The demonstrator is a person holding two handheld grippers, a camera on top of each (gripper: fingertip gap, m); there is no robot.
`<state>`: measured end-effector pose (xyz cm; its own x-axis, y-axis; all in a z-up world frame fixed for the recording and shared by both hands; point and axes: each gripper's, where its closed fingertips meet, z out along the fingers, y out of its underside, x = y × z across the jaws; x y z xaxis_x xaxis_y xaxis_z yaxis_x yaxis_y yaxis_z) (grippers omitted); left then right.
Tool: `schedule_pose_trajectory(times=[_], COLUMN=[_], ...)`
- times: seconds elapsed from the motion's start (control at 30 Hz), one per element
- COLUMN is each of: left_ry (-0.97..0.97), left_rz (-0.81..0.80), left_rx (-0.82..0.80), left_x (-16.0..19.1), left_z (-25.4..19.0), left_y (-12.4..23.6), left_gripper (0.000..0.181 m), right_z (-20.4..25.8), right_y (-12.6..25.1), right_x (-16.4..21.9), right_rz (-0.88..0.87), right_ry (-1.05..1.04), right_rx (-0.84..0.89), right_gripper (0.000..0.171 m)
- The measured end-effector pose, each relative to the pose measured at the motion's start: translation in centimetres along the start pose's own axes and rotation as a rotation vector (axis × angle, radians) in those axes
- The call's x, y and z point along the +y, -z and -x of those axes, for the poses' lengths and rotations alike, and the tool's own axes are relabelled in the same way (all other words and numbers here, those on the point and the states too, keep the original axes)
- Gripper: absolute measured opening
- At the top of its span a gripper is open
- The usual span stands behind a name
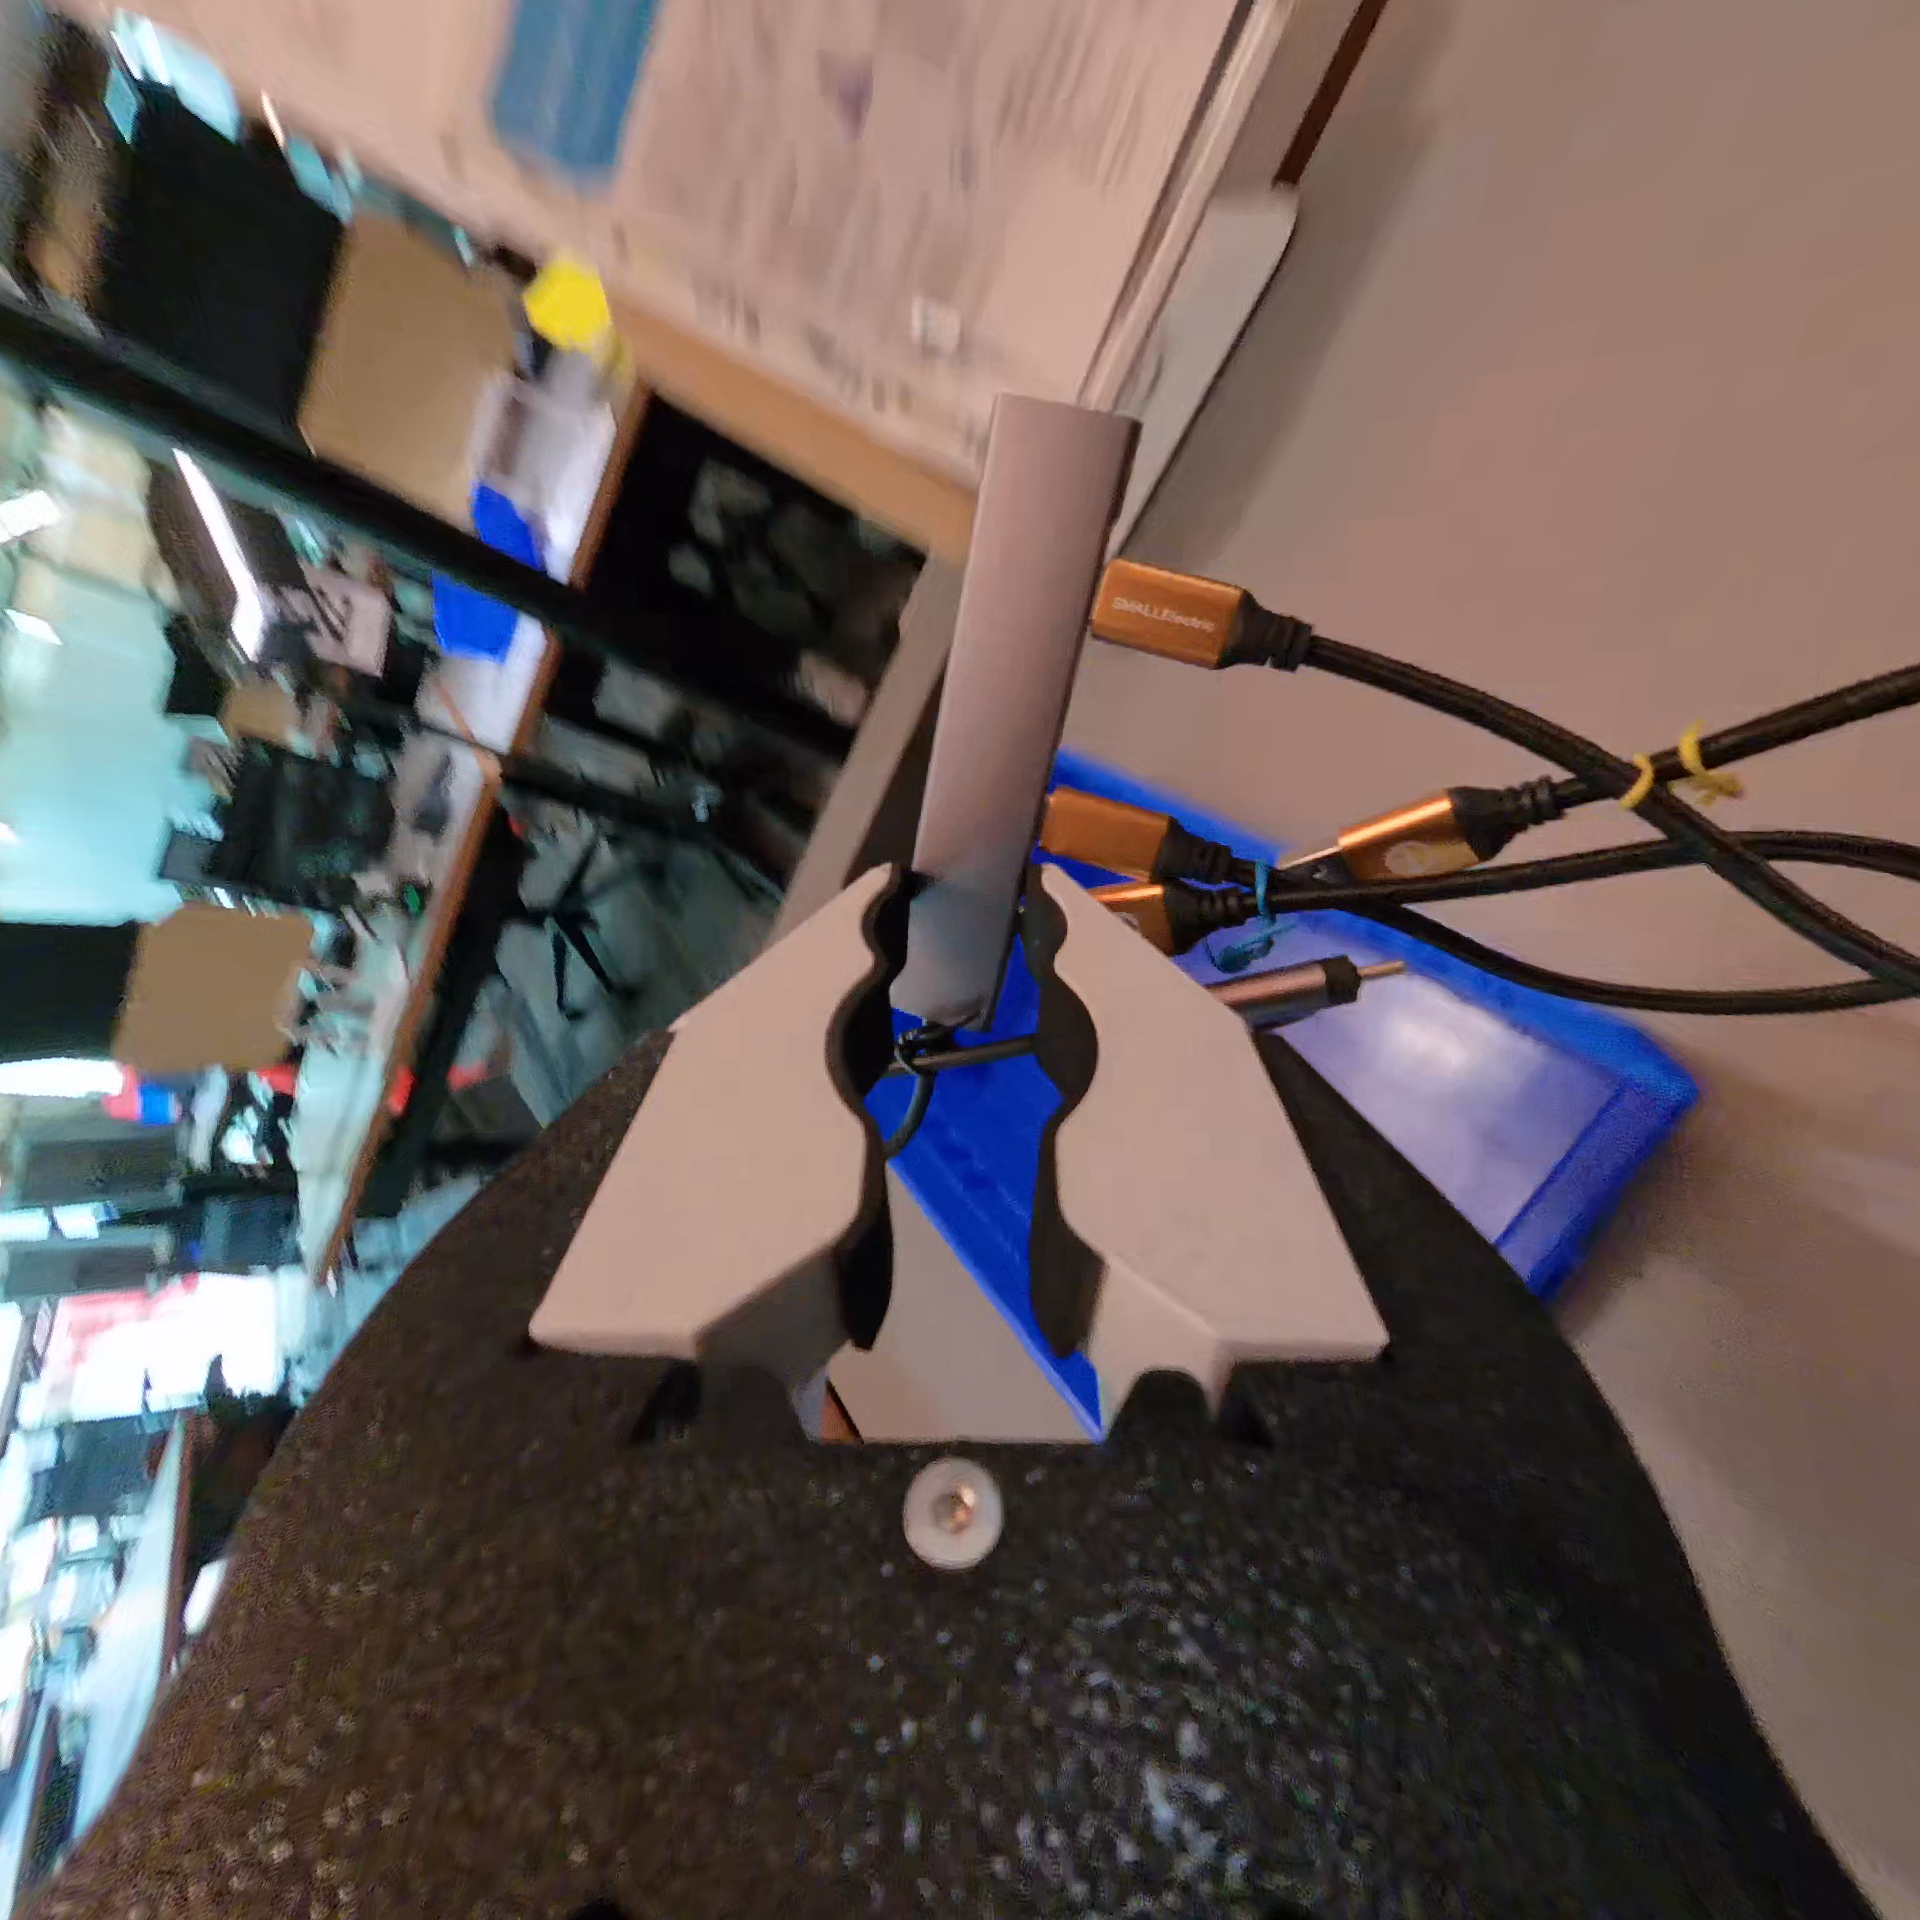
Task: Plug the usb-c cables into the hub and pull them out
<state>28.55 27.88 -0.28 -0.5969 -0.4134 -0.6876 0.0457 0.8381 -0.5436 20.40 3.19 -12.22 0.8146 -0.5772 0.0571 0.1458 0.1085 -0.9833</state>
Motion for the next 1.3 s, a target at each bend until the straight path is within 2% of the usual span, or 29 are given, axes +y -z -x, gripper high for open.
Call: schedule_pose_trajectory(times=[0.03, 0.13, 0.17, 0.23, 0.3, 0.37, 0.53, 0.63, 0.83, 0.9, 1.0, 1.1, 1.2, 1.3], left_ry=[-0.029, -0.175, -0.231, -0.355, -0.489, -0.585, -0.568, -0.603, -0.585, -0.481, -0.208, 0.026, 0.079, 0.047], left_rz=[-0.053, -0.144, -0.171, -0.224, -0.261, -0.309, -0.435, -0.442, -0.538, -0.636, -0.85, -0.966, -0.878, -0.866], left_rx=[-0.013, -0.063, -0.089, -0.14, -0.195, -0.23, -0.175, -0.166, -0.04, -0.039, -0.036, 0.012, 0.187, 0.381], left_x=[-2.2, -7.1, -8.4, -10.7, -12.3, -13.5, -15.1, -15.3, -15.3, -16.3, -17.6, -15.8, -12.5, -11.8], left_z=[-0.7, -4.4, -6.1, -10.1, -14.4, -18.1, -24.2, -25.6, -27.0, -26.0, -22.2, -18.1, -18.8, -22.4], left_y=[1.3, 3.0, 2.8, 1.7, 0.0, -1.4, -4.2, -5.1, -4.8, -3.1, 1.7, 4.3, 1.8, 0.3], left_gripper=[0.02, 0.02, 0.02, 0.02, 0.02, 0.02, 0.02, 0.02, 0.023, 0.034, 0.04, 0.041, 0.042, 0.043], right_z=[0.7, 2.7, 3.5, 4.7, 4.8, 4.2, 4.1, 2.9, 3.4, 3.4, 2.6, 2.4, 3.6, 5.2], right_y=[0.1, 0.0, -0.1, 0.0, 0.5, 1.5, 4.6, 5.5, 6.2, 6.5, 7.4, 8.3, 8.4, 7.9], right_x=[-1.4, -5.2, -6.2, -7.4, -7.5, -6.1, -3.0, -0.9, -0.7, -2.0, -3.4, -4.4, -4.4, -3.5], right_rz=[-0.034, -0.094, -0.098, -0.089, -0.065, -0.009, 0.087, 0.201, 0.16, 0.093, 0.018, -0.04, -0.03, 0.012], right_ry=[-0.042, -0.202, -0.254, -0.358, -0.412, -0.406, -0.373, -0.388, -0.6, -0.679, -0.815, -0.91, -0.982, -1.037], right_rx=[-0.011, -0.052, -0.088, -0.153, -0.168, -0.14, -0.166, -0.144, -0.27, -0.32, -0.371, -0.435, -0.53, -0.613], right_gripper=[0.088, 0.088, 0.09, 0.081, 0.078, 0.067, 0.014, 0.007, 0.007, 0.006, 0.007, 0.007, 0.007, 0.007])
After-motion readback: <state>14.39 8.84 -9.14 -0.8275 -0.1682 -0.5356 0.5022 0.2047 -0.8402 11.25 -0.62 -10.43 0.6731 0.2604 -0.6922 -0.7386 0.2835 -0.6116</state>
